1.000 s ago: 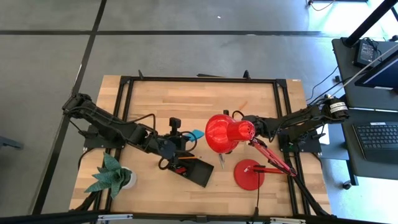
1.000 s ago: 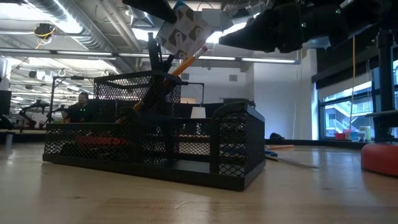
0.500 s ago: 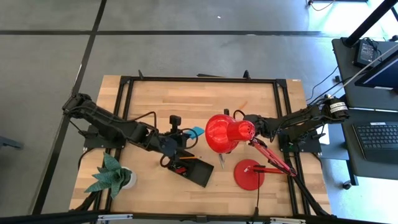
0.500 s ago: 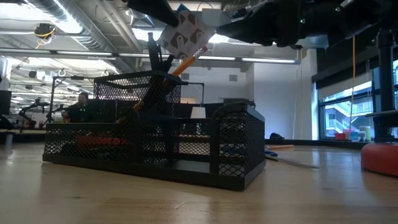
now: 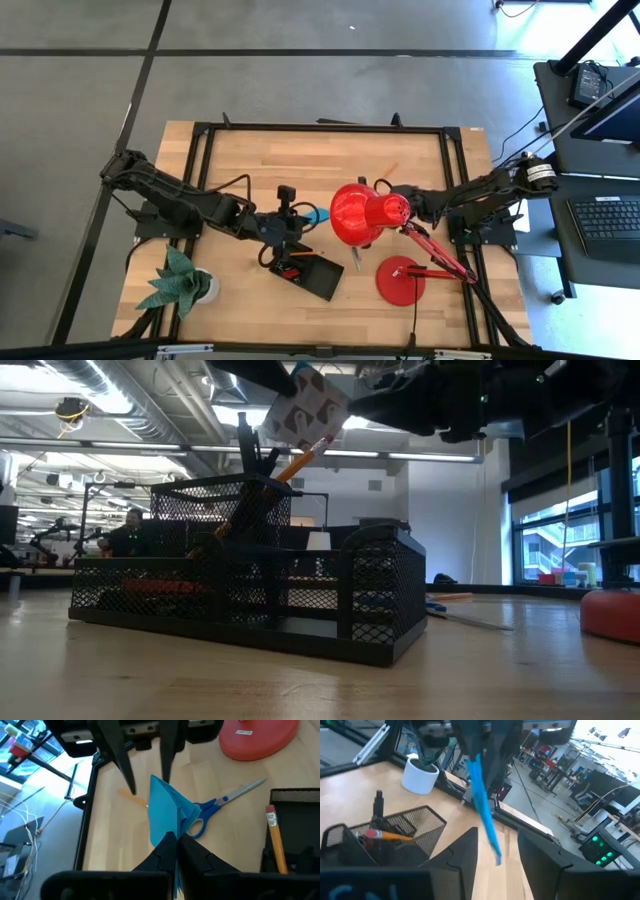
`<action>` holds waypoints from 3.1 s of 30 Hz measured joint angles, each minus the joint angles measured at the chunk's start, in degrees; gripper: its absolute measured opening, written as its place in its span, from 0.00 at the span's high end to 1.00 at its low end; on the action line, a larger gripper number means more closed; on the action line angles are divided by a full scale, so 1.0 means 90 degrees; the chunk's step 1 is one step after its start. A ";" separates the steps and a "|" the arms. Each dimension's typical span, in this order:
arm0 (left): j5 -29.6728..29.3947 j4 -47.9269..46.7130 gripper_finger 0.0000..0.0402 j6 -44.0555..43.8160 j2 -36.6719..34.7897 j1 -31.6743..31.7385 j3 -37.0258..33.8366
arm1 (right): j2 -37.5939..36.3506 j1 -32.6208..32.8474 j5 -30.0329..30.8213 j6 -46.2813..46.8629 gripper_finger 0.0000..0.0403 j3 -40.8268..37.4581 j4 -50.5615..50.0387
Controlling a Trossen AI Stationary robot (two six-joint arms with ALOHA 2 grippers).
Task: Pick and place office supplies into organizer
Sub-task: Put the blue sticky note into the desk organizer
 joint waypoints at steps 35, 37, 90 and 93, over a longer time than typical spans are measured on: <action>0.0412 -0.0035 0.87 0.0040 0.0001 0.0001 -0.0001 | 0.0224 0.0002 -0.0015 0.0102 0.98 0.0243 -0.0072; 0.0493 -0.0073 0.82 -0.0073 0.0001 -0.0001 -0.0002 | 0.0224 0.0002 0.0062 0.0088 0.98 0.0243 -0.0103; 0.2703 0.1992 0.77 -0.0990 -0.3359 0.2917 -0.3640 | 0.0105 0.1760 -0.0781 0.0068 0.98 0.0245 -0.1143; 0.2703 0.1990 0.77 -0.0991 -0.3359 0.2917 -0.3640 | 0.0405 0.1708 -0.0839 0.0049 0.98 0.0245 -0.1014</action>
